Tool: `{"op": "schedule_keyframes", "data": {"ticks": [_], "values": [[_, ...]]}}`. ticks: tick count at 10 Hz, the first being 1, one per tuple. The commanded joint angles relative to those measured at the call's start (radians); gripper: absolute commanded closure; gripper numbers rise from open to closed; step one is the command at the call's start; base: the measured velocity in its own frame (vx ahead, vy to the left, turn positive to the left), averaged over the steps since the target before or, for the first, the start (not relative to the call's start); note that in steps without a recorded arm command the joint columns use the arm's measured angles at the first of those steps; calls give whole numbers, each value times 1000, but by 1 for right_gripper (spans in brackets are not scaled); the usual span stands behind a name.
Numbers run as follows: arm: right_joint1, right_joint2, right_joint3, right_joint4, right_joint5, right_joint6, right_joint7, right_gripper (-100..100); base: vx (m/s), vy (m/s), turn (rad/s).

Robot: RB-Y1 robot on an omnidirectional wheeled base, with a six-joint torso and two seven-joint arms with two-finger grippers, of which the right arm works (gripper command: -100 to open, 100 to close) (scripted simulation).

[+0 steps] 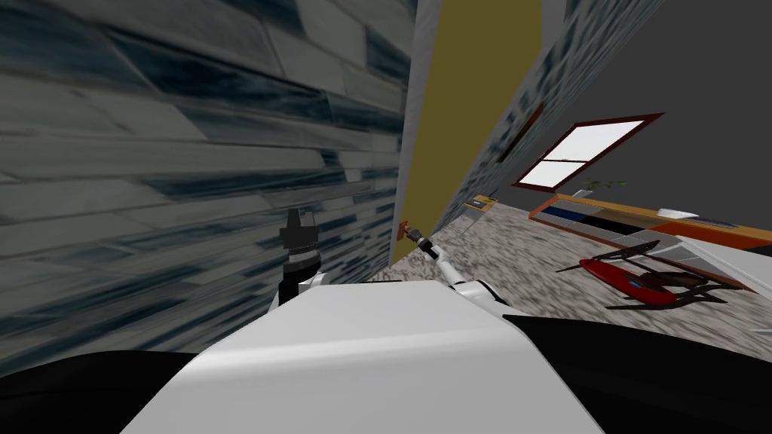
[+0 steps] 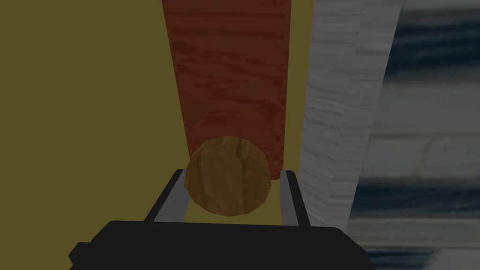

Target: Pull the door open

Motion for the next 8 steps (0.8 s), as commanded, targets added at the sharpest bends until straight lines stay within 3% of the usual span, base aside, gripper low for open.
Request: {"op": "schedule_keyframes", "data": {"ticks": [1, 5, 8], "values": [[0, 0, 1, 0, 0, -1, 0, 100, -10, -14, -14], [0, 0, 1, 0, 0, -1, 0, 100, 0, 0, 0], [0, 4, -3, -5, -66, 14, -74, 100, -56, -113, 174]]}}
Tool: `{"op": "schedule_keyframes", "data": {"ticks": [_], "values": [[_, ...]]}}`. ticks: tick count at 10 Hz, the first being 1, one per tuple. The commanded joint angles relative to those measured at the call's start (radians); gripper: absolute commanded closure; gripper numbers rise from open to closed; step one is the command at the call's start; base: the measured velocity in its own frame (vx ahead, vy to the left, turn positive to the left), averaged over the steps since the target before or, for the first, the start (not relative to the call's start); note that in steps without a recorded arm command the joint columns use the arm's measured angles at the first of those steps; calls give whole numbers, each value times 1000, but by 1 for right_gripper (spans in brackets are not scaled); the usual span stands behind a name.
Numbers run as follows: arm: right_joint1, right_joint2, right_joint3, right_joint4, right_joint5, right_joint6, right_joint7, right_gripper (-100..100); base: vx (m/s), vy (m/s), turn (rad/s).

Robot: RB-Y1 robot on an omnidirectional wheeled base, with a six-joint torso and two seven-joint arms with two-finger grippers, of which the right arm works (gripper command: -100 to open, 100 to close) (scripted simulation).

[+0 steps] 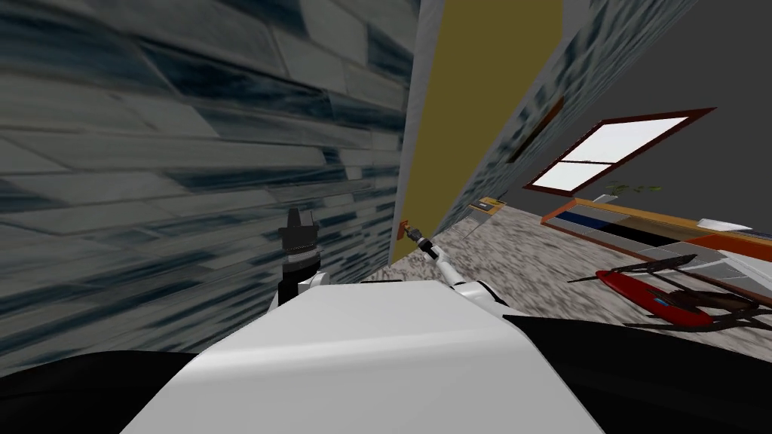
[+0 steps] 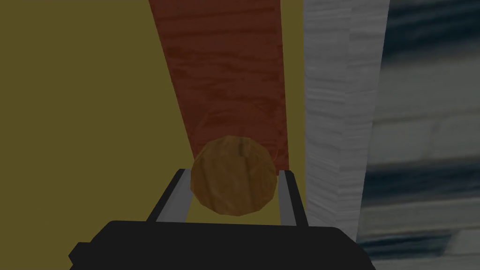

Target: Pull the door open

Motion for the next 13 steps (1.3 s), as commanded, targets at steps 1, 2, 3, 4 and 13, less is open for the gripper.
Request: {"op": "schedule_keyframes", "data": {"ticks": [1, 2, 3, 4, 13], "values": [[-7, -1, -6, 6, -27, 0, -28, 100, -87, -99, 146], [-7, 1, -6, 6, -42, 3, -45, 100, -74, -79, 104], [-7, 2, -7, 5, -58, 7, -63, 100, -70, -83, 123], [-6, 4, -7, 3, -74, 10, -81, 100, -62, -80, 115], [-5, 19, -12, -8, -255, 49, -283, 100, -71, -83, 148]]}}
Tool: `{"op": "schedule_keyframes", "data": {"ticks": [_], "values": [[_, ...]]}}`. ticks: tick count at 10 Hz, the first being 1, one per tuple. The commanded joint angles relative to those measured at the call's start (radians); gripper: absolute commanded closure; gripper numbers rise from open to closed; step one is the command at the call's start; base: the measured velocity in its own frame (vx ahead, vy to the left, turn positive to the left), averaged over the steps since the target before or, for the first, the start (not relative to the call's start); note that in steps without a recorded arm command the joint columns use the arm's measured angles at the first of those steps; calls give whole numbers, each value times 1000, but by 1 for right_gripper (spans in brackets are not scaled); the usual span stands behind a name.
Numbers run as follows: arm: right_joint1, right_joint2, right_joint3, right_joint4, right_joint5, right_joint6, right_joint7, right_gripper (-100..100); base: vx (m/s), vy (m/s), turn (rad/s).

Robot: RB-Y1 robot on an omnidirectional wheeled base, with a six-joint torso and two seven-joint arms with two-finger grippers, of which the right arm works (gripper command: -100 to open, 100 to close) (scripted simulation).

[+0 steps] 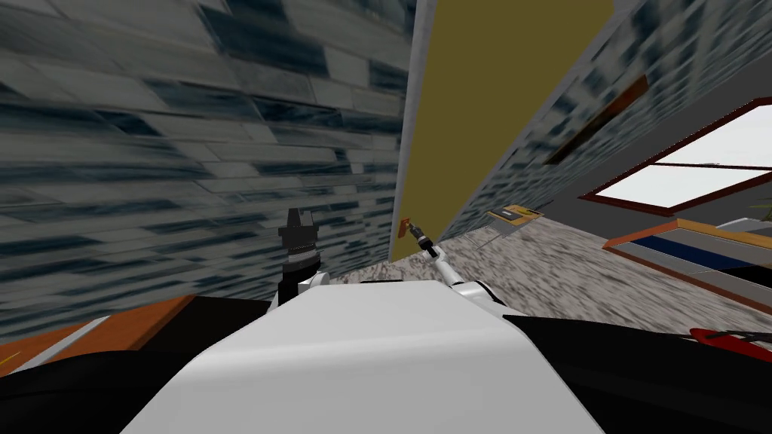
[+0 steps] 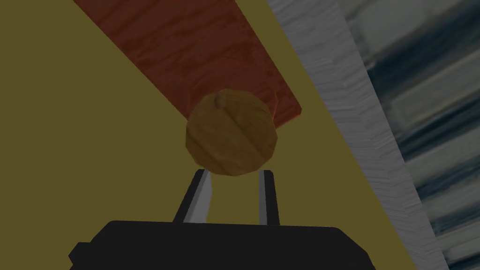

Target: Pull the door open

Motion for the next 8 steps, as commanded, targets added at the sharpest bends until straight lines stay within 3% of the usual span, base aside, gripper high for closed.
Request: {"op": "schedule_keyframes", "data": {"ticks": [1, 2, 7, 8], "values": [[-3, 2, -5, 1, -40, 4, -43, 100, -81, -89, 160], [3, -11, -4, 2, -6, -4, 6, -100, -59, -24, -35], [34, -54, 0, -9, 67, -22, 141, -100, -37, 65, -97], [34, -54, 0, -9, 67, -22, 150, -100, -36, 37, -38]]}}
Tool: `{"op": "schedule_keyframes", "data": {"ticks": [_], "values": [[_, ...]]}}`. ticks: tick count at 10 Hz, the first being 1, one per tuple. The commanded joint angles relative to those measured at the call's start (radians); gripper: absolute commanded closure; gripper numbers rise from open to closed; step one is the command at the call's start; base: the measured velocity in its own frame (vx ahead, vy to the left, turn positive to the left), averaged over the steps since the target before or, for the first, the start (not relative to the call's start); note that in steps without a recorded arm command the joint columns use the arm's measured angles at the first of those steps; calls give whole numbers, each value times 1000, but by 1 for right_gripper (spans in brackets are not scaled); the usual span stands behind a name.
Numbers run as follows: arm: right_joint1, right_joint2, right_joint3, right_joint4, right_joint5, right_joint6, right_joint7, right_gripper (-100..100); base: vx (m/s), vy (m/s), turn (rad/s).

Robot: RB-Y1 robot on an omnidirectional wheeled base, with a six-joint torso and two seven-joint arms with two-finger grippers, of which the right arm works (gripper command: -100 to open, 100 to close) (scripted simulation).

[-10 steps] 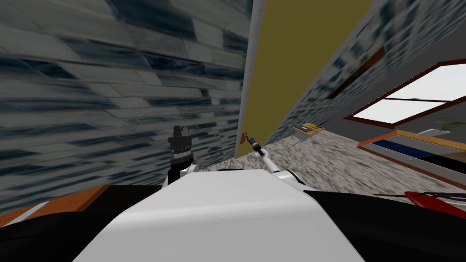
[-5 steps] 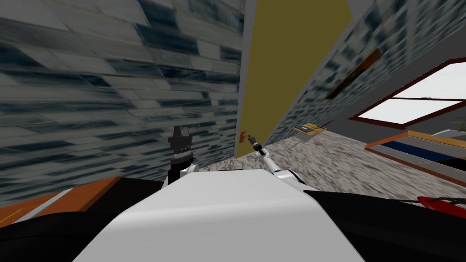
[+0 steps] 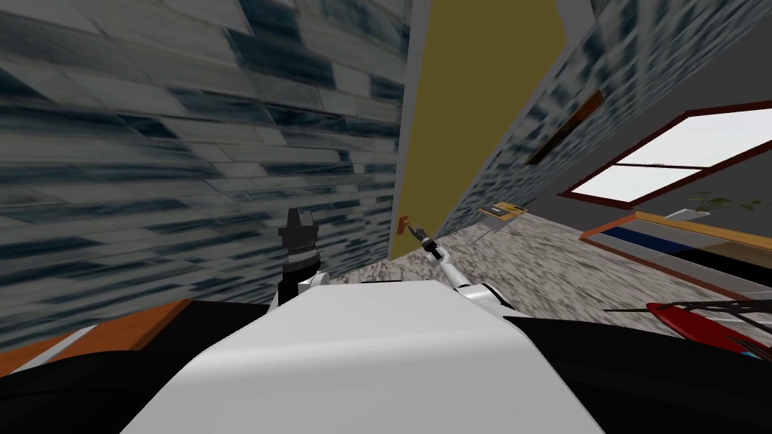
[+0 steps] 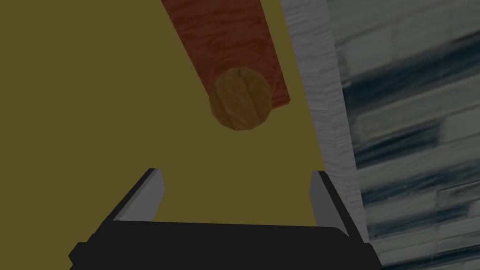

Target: Pull the door open

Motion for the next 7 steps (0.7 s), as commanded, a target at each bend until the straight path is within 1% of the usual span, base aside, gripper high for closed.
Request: {"op": "schedule_keyframes", "data": {"ticks": [1, 3, 4, 7], "values": [[9, -12, 1, -5, 20, -4, 45, -100, -32, 19, -57], [22, -31, 3, -10, 53, -12, 102, -100, -47, 37, -99], [22, -31, 3, -10, 53, -12, 112, -100, -38, 31, -28], [39, -55, 4, -16, 92, -22, 188, -100, -36, 37, -73]]}}
